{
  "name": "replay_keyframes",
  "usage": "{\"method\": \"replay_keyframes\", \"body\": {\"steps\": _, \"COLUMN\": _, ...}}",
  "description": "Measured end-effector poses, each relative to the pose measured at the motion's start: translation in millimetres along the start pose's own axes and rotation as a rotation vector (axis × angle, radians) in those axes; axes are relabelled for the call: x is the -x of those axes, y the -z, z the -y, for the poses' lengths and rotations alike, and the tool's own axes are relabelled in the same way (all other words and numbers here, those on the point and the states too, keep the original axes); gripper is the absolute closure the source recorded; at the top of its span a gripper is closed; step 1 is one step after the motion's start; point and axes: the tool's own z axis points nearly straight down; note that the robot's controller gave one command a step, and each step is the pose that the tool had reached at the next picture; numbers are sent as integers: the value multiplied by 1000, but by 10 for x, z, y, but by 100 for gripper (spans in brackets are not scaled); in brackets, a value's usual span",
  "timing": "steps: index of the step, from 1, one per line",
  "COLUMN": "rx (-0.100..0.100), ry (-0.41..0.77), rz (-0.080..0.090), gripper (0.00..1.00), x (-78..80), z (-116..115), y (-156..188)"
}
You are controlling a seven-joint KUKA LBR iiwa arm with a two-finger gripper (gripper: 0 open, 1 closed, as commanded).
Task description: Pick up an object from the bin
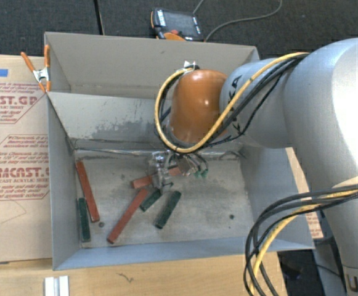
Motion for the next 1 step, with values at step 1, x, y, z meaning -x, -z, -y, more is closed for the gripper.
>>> {"method": "replay_keyframes", "body": {"steps": 1, "rx": -1, "ry": -68, "rz": 6, "gripper": 100, "x": -52, "z": -9, "y": 1366}}
